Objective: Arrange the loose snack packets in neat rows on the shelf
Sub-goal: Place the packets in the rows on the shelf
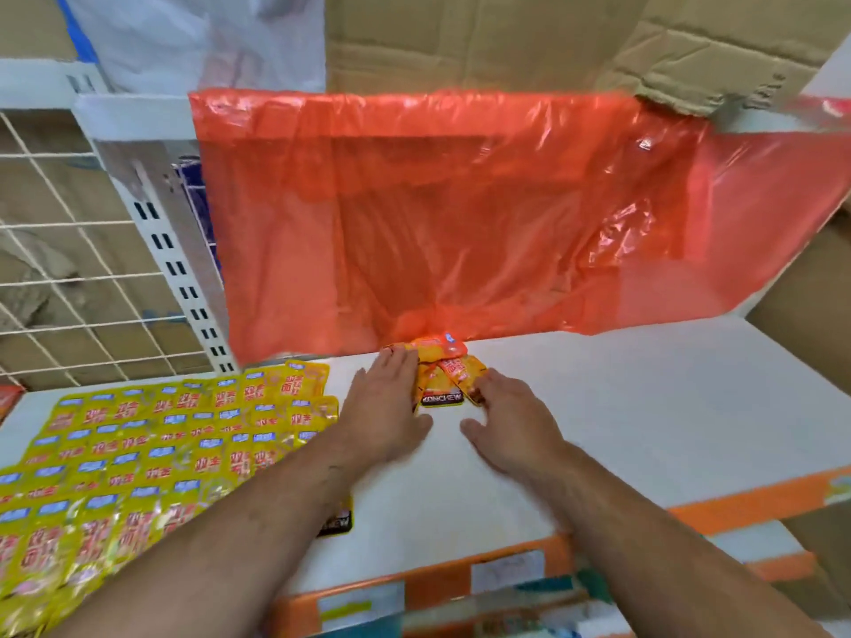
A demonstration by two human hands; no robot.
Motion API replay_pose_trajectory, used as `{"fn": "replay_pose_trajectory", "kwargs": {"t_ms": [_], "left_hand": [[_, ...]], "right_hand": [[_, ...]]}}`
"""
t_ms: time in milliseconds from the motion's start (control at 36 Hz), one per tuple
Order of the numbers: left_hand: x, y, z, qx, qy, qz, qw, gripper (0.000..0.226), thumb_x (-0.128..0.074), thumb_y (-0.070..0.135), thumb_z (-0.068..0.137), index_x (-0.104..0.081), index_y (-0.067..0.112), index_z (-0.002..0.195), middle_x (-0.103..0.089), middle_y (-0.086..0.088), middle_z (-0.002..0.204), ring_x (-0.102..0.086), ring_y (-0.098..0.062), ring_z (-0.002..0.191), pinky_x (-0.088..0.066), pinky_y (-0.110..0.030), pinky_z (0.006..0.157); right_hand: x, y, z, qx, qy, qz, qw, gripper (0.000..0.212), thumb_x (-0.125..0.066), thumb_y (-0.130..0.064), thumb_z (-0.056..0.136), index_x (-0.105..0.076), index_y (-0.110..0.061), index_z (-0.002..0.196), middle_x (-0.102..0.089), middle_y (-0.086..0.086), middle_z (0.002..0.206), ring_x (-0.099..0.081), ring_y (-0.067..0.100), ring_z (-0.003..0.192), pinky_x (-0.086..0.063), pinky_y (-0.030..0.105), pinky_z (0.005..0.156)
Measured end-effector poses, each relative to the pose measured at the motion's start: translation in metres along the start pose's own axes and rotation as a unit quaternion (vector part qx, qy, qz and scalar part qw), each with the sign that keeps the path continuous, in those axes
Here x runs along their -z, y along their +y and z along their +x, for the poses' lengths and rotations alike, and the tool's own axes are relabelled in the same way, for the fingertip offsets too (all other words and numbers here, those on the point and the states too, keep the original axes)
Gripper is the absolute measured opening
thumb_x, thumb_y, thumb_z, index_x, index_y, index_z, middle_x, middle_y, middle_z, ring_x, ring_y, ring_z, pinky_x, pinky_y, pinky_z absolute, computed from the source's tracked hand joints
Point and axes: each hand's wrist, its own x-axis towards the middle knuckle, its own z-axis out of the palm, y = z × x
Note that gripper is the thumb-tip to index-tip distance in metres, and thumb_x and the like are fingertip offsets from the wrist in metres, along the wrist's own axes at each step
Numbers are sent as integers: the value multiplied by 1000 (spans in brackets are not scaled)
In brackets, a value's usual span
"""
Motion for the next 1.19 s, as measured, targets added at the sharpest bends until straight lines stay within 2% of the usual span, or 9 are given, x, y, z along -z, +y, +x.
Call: {"fn": "replay_pose_trajectory", "kwargs": {"t_ms": [56, 222, 361, 500, 583, 667, 750, 972, 1194], "left_hand": [[-6, 5, 2, 16, -2, 12, 1000, 81, -52, 51, 78, -26, 20, 148, -34, -1, 153, -22, -21, 145, -28, -44, 112], [-14, 16, -6, -9, 88, 73, 993, 66, -40, 47, 72, -57, 21, 129, -66, 1, 114, -56, -25, 109, -41, -41, 98], [-17, 25, -15, -42, 87, 131, 987, 39, -47, 42, 73, -66, 25, 102, -67, 2, 91, -59, -25, 92, -45, -45, 89], [-12, 43, -29, -70, 21, 108, 991, 20, -45, 35, 78, -59, 22, 72, -63, 1, 74, -62, -25, 75, -46, -33, 69], [-5, 57, -34, 3, 42, 17, 999, 18, -48, 31, 83, -63, 20, 83, -67, -1, 82, -63, -25, 80, -47, -31, 63], [-4, 65, -33, 90, 106, -19, 990, 20, -52, 32, 88, -62, 22, 101, -63, -1, 101, -58, -25, 100, -48, -34, 71], [-5, 69, -28, 163, 94, -19, 982, 33, -52, 38, 90, -53, 16, 115, -55, -7, 112, -52, -28, 110, -48, -39, 77], [-7, 76, -21, 244, 18, -87, 966, 38, -65, 40, 79, -54, 15, 106, -64, -4, 106, -63, -28, 99, -44, -32, 70], [-6, 76, -25, 289, -9, -166, 943, 44, -74, 51, 70, -62, 23, 100, -67, 5, 98, -65, -20, 91, -54, -35, 81]], "right_hand": [[-3, 7, 4, 27, -21, -44, 998, 57, -52, -55, 89, -45, -25, 137, -40, -3, 149, -38, 24, 134, -43, 41, 99], [-4, 18, 8, 91, 0, -76, 993, 49, -45, -60, 90, -51, -28, 127, -52, -6, 130, -45, 23, 122, -43, 41, 90], [1, 20, 7, 111, 5, -60, 992, 43, -48, -55, 91, -58, -25, 119, -59, -2, 121, -46, 23, 118, -43, 39, 89], [8, 24, 0, 96, 35, -28, 994, 35, -46, -49, 93, -65, -20, 98, -66, 1, 103, -55, 25, 101, -44, 34, 74], [11, 27, -3, 72, 31, -24, 997, 36, -43, -45, 95, -66, -18, 92, -69, 5, 98, -61, 27, 93, -45, 33, 70], [11, 35, -4, 32, 33, 16, 999, 31, -45, -45, 95, -62, -19, 96, -67, 5, 98, -63, 28, 92, -46, 32, 69], [9, 42, -3, -20, 57, 76, 995, 33, -49, -45, 94, -54, -17, 109, -60, 4, 106, -62, 28, 96, -48, 34, 73], [13, 42, 12, -59, 11, 84, 995, 62, -63, -58, 86, -44, -16, 128, -53, 6, 121, -60, 30, 109, -50, 39, 83], [18, 53, 25, -75, -61, 128, 987, 51, -73, -49, 77, -50, -23, 115, -66, -1, 111, -64, 25, 100, -46, 32, 74]]}}
